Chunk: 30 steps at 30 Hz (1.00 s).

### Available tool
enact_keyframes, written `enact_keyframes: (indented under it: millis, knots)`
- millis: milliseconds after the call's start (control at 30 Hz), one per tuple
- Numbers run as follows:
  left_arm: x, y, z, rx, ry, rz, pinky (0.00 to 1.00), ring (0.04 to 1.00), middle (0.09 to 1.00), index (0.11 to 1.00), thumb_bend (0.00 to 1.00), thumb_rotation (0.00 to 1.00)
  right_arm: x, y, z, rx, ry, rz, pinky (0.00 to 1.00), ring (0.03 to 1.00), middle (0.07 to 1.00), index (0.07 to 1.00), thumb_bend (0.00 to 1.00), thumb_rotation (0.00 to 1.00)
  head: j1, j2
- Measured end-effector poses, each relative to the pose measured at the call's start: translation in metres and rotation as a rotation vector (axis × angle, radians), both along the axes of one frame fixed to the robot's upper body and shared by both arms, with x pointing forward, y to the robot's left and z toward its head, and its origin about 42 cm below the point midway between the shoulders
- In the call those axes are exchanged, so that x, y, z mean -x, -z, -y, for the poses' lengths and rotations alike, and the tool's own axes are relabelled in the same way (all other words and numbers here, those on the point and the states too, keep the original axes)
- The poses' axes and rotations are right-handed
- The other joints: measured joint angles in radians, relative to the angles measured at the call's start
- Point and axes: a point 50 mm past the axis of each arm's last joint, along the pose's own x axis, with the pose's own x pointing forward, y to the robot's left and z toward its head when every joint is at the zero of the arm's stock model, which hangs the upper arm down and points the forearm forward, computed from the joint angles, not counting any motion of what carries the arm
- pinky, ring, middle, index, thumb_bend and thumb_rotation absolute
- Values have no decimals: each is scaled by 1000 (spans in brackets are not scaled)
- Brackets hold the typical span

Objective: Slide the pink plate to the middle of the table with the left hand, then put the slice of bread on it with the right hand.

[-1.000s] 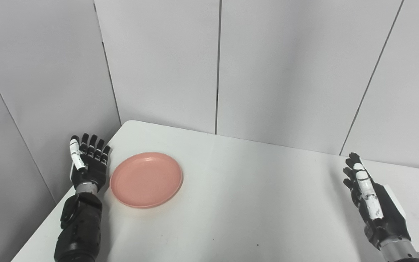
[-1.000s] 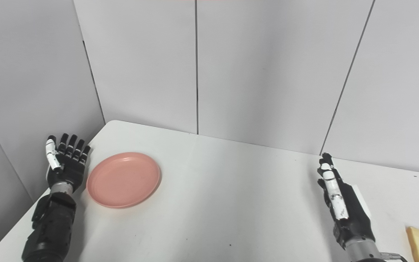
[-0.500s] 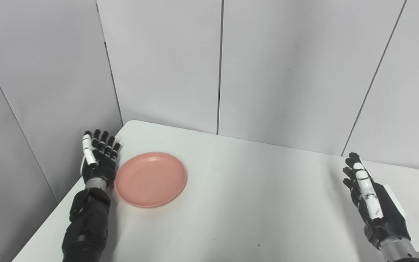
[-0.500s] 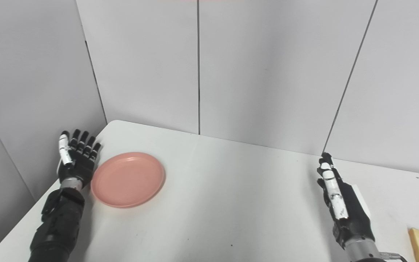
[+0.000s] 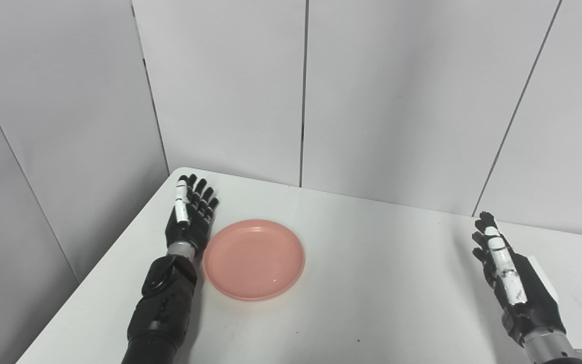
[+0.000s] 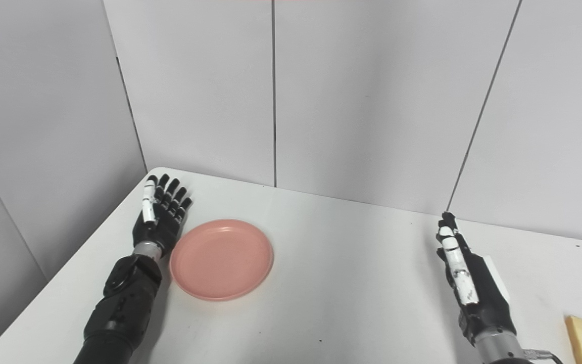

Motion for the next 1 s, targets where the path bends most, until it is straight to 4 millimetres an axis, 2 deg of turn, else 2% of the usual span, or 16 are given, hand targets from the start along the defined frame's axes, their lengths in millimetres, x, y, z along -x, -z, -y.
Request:
enact_keyframes:
  millis: [167, 300, 433, 700, 1000]
  knots:
    - [-1, 0, 9, -15, 26, -3, 954, 952, 954, 945, 421, 1000, 0, 0, 0, 1, -1, 0, 1000, 1000, 1000, 1000, 86, 1000, -24, -5]
    - [-3, 1, 24, -30, 89, 7, 961, 956, 958, 959, 462, 1000, -1, 2, -1, 3, -3, -2, 1000, 1000, 1000, 1000, 97, 1000, -44, -12]
    - [0, 0, 47, -34, 186, 11, 968, 963, 962, 960, 442, 1000, -1, 3, -1, -4, -10, -1, 1000, 1000, 1000, 1000, 103, 1000, -60, -17]
    - [15, -6, 106, -48, 349, -18, 986, 963, 960, 965, 415, 1000, -2, 11, -1, -4, -8, -25, 1000, 1000, 1000, 1000, 149, 1000, -94, -21]
    - [33, -8, 151, -99, 477, -29, 1000, 991, 988, 985, 401, 1000, -3, 17, -4, -9, -11, -16, 1000, 1000, 1000, 1000, 187, 1000, -153, -23]
